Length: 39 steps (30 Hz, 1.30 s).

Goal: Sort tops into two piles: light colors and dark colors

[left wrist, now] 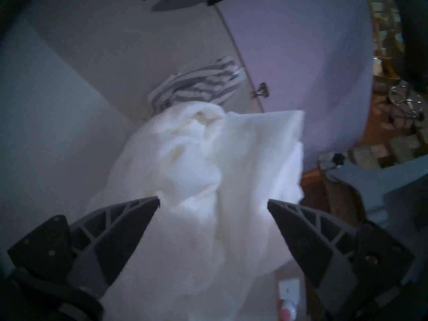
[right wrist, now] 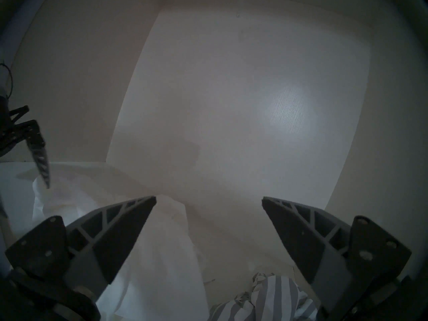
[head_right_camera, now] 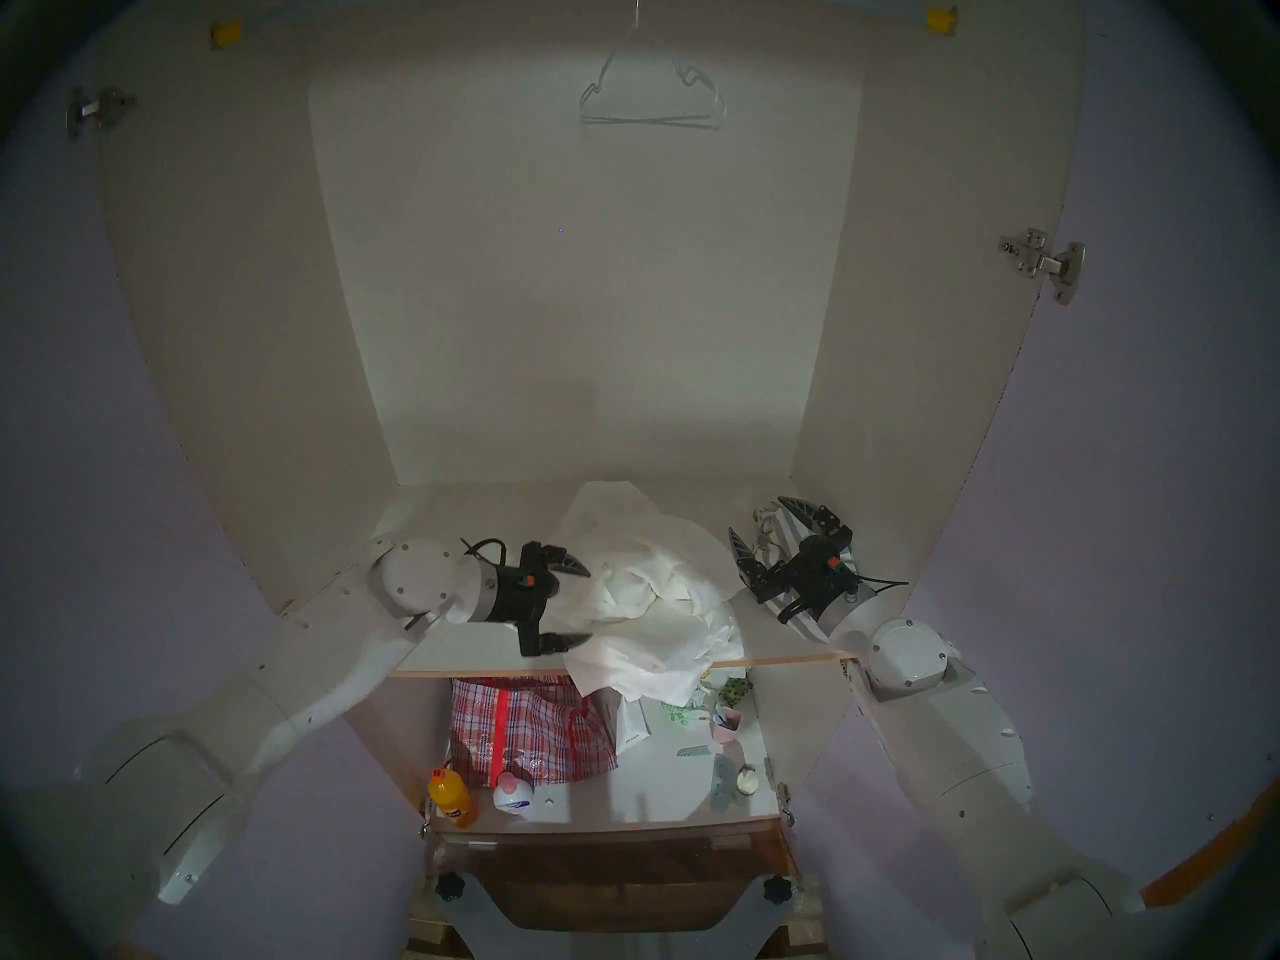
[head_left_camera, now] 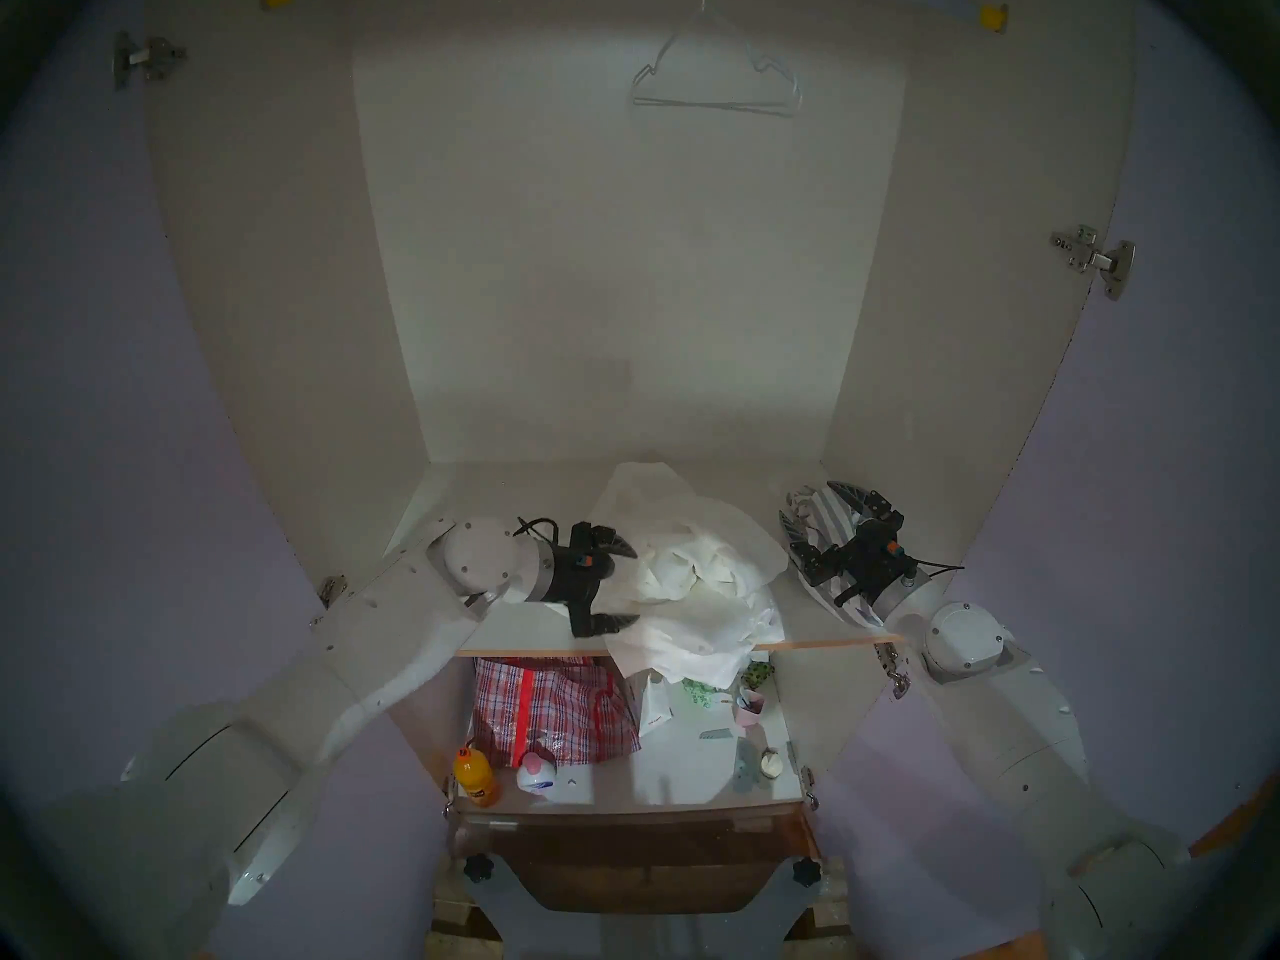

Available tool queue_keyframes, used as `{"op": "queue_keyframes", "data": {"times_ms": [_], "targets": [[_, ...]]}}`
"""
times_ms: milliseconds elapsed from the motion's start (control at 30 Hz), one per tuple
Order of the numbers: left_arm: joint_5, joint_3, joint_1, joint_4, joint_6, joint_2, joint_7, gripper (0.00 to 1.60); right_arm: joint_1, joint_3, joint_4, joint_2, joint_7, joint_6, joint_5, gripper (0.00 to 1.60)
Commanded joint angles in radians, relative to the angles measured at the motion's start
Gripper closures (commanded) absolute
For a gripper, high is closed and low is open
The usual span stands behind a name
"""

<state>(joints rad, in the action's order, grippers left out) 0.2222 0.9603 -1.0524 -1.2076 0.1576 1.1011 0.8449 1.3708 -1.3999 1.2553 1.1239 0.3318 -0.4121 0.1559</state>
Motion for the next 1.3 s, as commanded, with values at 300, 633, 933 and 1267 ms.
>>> {"op": "queue_keyframes", "data": {"times_ms": [300, 633, 933, 1267], "targets": [[0.127, 0.029, -0.016, -0.092, -0.096, 0.048, -0.315, 0.0, -0.018, -0.009, 0.023, -0.001, -0.004, -0.004, 0.003, 0.0], [0.161, -0.08, 0.141, 0.184, -0.097, 0.152, -0.267, 0.0, -0.018, -0.01, 0.021, -0.001, -0.003, -0.005, 0.002, 0.0], [0.138, -0.075, 0.217, 0.233, -0.064, 0.198, -0.272, 0.0, -0.019, -0.009, 0.02, 0.0, -0.003, -0.005, 0.002, 0.0], [0.069, -0.062, 0.083, -0.067, -0.189, 0.079, -0.17, 0.0, -0.018, -0.01, 0.023, -0.001, -0.003, -0.004, 0.002, 0.0]]}}
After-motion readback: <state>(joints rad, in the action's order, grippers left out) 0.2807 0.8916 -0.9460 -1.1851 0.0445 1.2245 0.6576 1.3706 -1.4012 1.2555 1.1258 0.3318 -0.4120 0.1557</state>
